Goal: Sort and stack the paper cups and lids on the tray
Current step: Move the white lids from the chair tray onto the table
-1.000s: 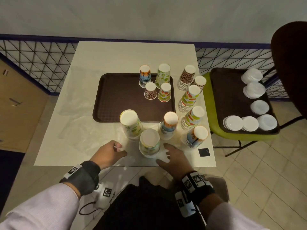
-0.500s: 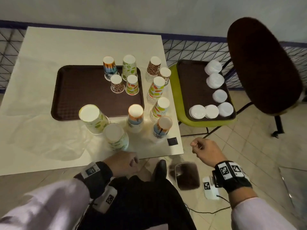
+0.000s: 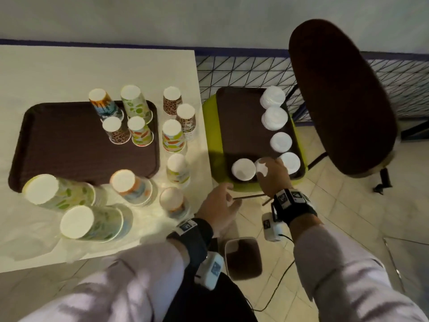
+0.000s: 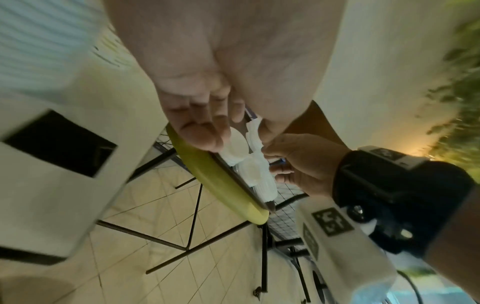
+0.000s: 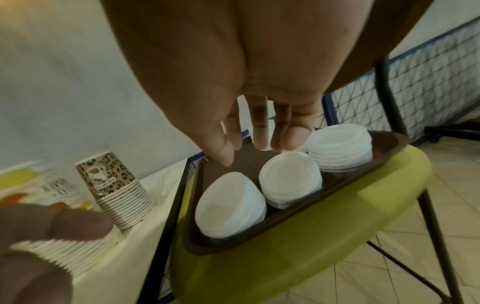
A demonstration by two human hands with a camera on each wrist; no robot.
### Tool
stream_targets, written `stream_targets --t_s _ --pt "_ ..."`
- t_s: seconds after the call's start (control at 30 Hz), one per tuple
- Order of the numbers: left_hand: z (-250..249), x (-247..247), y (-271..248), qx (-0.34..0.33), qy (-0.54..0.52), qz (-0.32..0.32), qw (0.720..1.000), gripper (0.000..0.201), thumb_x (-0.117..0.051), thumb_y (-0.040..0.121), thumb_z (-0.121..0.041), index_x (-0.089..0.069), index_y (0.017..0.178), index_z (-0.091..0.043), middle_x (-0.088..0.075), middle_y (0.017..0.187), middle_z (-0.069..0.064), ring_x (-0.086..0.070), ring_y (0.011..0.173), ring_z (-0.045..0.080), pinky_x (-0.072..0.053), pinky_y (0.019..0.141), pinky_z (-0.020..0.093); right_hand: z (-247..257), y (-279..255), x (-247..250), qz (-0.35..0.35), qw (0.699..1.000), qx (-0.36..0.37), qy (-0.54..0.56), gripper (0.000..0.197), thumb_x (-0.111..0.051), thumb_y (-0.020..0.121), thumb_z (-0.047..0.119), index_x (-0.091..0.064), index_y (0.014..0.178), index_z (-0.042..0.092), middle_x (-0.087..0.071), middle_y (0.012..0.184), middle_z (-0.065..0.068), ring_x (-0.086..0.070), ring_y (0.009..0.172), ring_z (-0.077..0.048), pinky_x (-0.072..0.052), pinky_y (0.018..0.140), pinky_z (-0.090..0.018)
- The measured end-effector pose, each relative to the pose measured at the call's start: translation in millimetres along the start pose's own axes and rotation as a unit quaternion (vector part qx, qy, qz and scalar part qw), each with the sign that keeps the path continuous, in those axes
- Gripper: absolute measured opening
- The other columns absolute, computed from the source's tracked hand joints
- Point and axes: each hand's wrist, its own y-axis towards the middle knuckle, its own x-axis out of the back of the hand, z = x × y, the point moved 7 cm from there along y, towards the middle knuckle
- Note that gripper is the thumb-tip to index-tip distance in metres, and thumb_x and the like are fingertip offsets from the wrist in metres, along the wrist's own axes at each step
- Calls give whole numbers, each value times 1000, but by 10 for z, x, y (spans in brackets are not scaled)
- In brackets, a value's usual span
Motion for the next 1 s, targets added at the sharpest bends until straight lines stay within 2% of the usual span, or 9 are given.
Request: stream_targets --t_s 0.1,0.2,0.3,0.4,0.5,0.63,0.77,0.9,1.0 --pt "-128 -12 342 43 -34 -67 996 56 -66 98 -29 -43 149 -18 -61 125 8 -62 112 23 -50 94 32 -27 277 -21 16 995 41 -85 48 -65 89 35 -54 134 21 -49 135 -10 -46 125 -39 -32 109 -46" --pt "-152 -22 626 75 -18 -106 991 61 -65 99 -34 -41 152 -20 -56 134 10 -60 118 27 -51 104 44 46 492 -43 45 991 87 -90 58 -63 89 44 -50 142 24 -51 142 -6 -38 135 -36 -36 110 -50" --pt "-141 -76 830 92 16 -110 990 66 -65 98 -42 -37 155 -26 -50 144 12 -60 124 33 -52 105 48 162 653 -124 98 977 138 -129 64 -59 92 47 -41 149 25 -49 147 -4 -39 138 -29 -34 113 -48" --pt "-105 -121 939 121 62 -104 985 67 -64 98 -45 -35 157 -29 -42 145 12 -62 118 37 -55 100 45 221 762 -243 154 953 174 -197 61 -56 92 52 -46 145 23 -53 142 -4 -46 131 -30 -33 112 -49" --pt "-97 -162 991 113 98 -100 984 60 -63 99 -43 -42 152 -24 -44 138 15 -62 109 36 -54 96 40 251 803 -321 174 937 187 -237 52 -54 90 55 -54 131 22 -58 129 -4 -53 119 -31 -38 102 -49" --pt "-41 -232 1055 78 116 -92 986 45 -62 97 -41 -54 138 -25 -60 127 11 -48 117 30 -48 91 37 293 829 -388 186 937 193 -224 48 -57 91 50 -55 129 22 -57 126 -6 -52 118 -31 -39 100 -48" --pt "-8 -186 1064 105 92 -103 985 45 -65 95 -41 -55 138 -32 -46 126 9 -61 104 35 -54 94 39 265 887 -404 206 943 183 -189 51 -59 91 47 -54 135 21 -55 130 -9 -51 120 -32 -41 103 -47" --pt "22 -184 1104 108 100 -100 984 48 -67 95 -39 -54 141 -31 -40 126 9 -60 104 34 -54 98 39 246 943 -408 229 949 178 -124 58 -64 89 46 -54 139 20 -51 130 -8 -54 118 -30 -44 103 -43" --pt "24 -171 1119 105 86 -105 985 49 -68 94 -36 -54 141 -34 -37 123 6 -57 105 32 -52 99 37 265 966 -418 249 947 186 -76 62 -68 89 42 -50 144 18 -46 134 -8 -53 121 -27 -41 105 -34"
